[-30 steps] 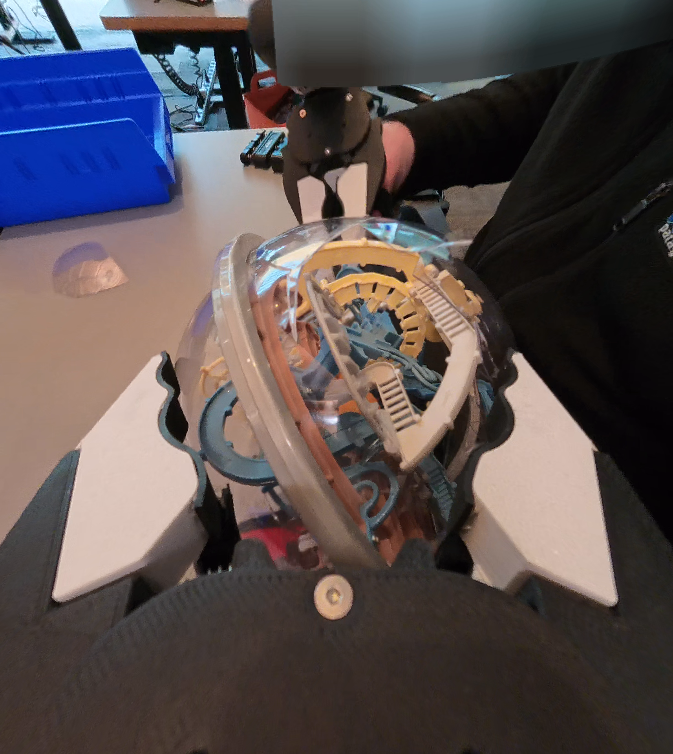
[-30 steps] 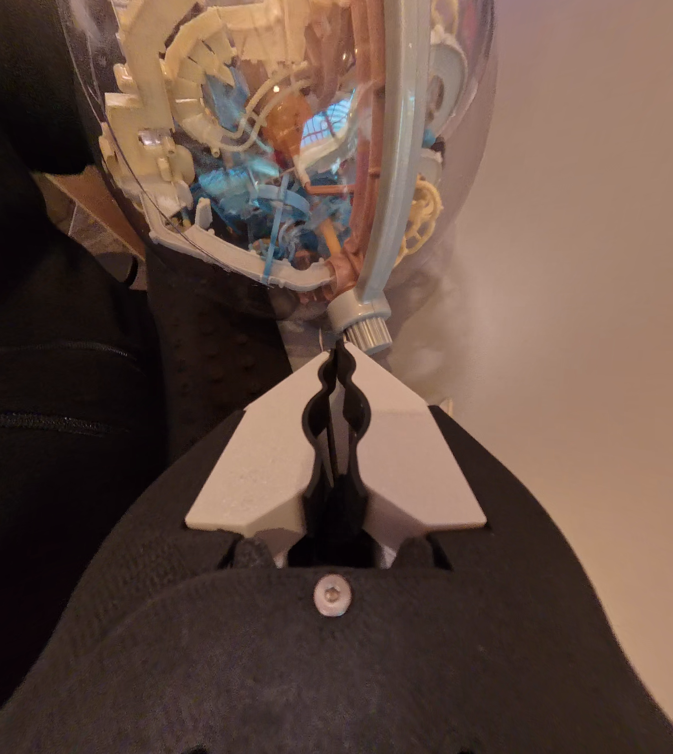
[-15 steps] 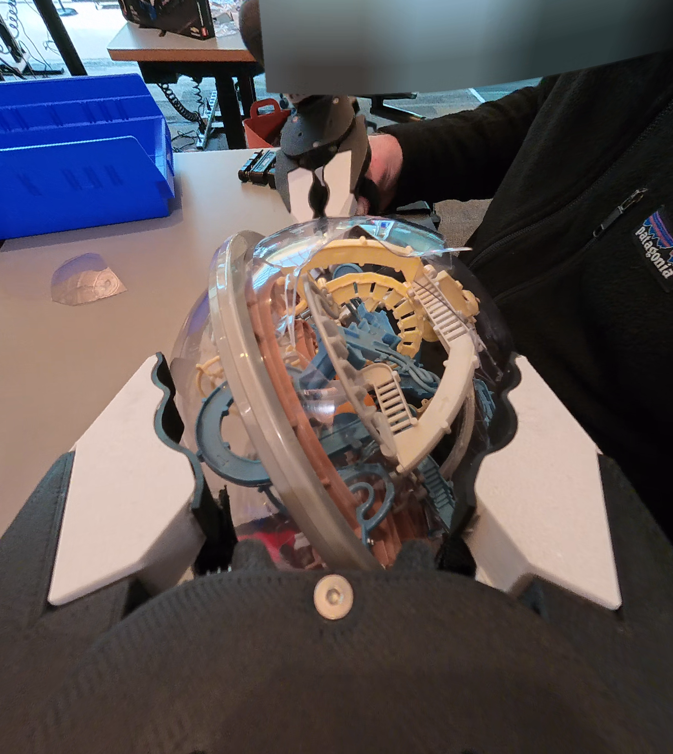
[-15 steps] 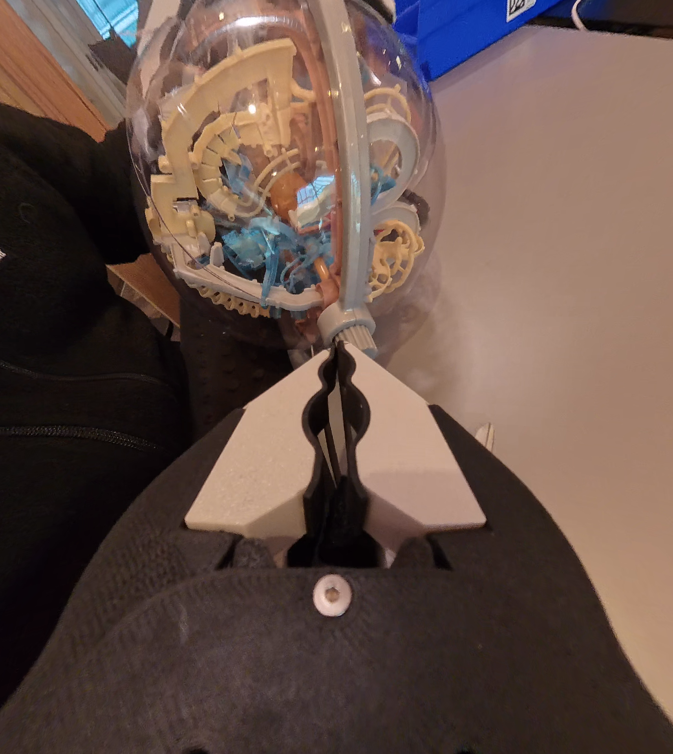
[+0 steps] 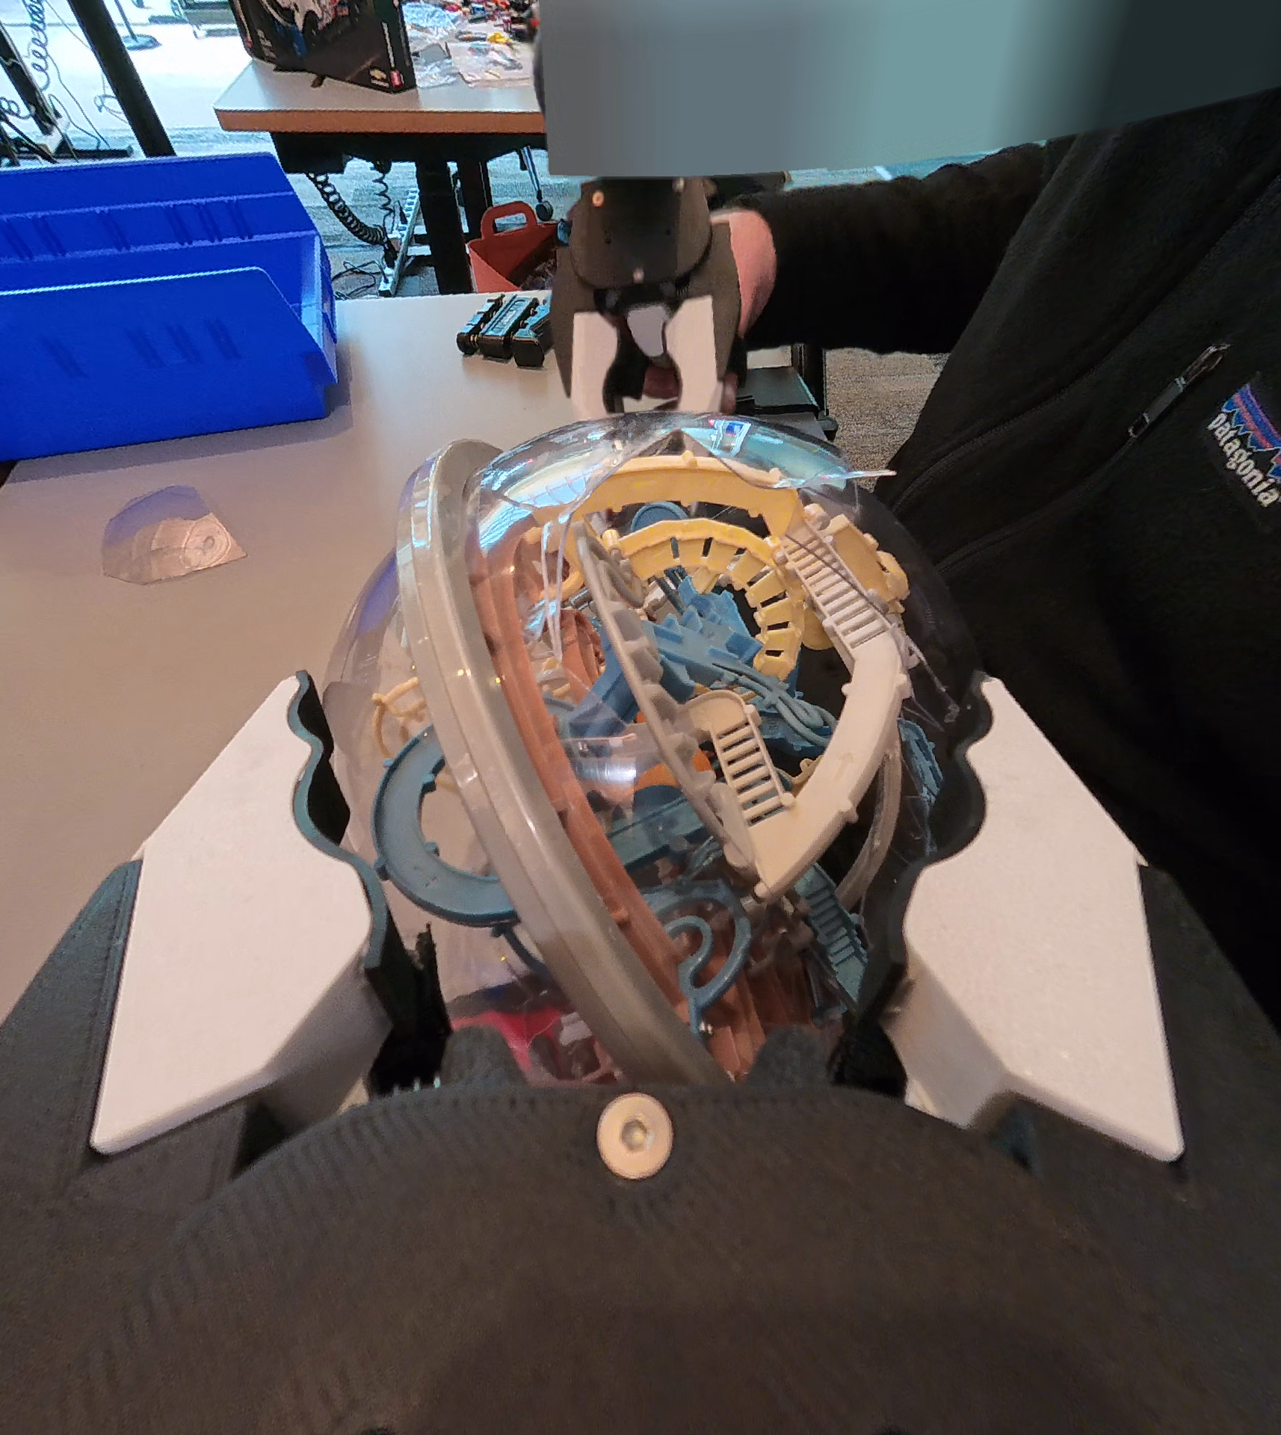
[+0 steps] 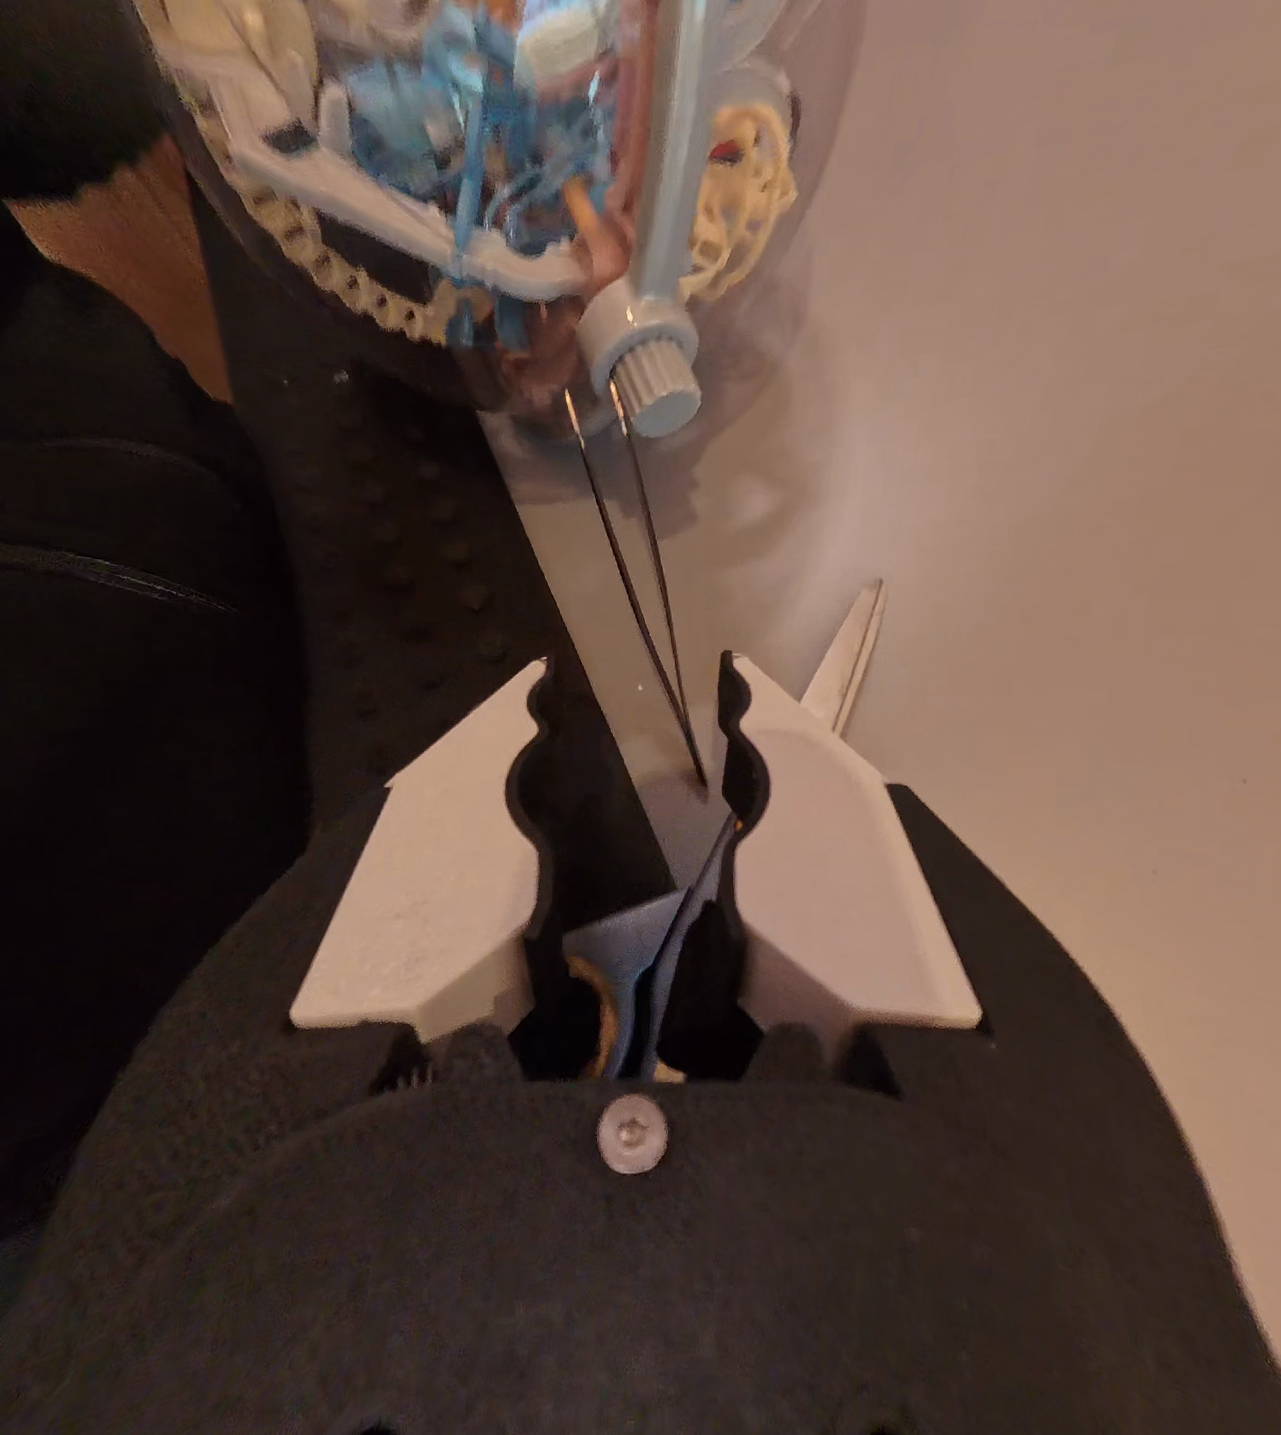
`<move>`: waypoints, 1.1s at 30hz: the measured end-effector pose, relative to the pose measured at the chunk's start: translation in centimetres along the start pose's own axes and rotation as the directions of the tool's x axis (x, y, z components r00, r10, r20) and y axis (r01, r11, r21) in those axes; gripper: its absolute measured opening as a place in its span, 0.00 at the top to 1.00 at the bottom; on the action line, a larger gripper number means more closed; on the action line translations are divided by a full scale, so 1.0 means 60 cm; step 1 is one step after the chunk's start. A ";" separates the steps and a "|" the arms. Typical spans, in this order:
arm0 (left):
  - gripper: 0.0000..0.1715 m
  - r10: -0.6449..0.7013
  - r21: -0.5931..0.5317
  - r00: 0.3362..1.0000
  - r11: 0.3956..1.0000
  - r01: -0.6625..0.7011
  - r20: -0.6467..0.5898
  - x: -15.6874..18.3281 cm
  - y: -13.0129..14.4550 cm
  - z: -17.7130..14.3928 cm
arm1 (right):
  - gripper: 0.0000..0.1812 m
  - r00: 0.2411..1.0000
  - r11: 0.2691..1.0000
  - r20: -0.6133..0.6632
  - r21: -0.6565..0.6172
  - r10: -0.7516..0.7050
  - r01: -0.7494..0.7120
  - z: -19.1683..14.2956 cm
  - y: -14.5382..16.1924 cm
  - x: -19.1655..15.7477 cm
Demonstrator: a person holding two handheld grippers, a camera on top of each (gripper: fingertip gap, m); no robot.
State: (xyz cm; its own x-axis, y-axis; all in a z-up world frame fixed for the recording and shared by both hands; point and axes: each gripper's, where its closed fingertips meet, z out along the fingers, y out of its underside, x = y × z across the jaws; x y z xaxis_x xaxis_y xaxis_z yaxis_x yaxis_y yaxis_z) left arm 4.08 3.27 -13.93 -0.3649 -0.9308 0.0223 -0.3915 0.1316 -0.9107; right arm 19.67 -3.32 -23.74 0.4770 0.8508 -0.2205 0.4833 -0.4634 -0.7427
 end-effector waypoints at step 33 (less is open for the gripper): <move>0.15 0.040 -0.021 0.999 0.999 -0.039 0.019 0.017 -0.003 0.012 | 1.00 0.936 0.826 0.105 -0.444 -0.337 0.347 0.046 0.018 0.001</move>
State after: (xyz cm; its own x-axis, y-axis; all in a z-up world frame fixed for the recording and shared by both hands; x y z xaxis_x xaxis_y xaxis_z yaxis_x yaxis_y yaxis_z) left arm 4.41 2.07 -14.03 -0.3643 -0.9310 -0.0217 -0.3941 0.1752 -0.9022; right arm 18.21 -3.10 -26.32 0.2069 0.9781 -0.0223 0.8906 -0.1977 -0.4095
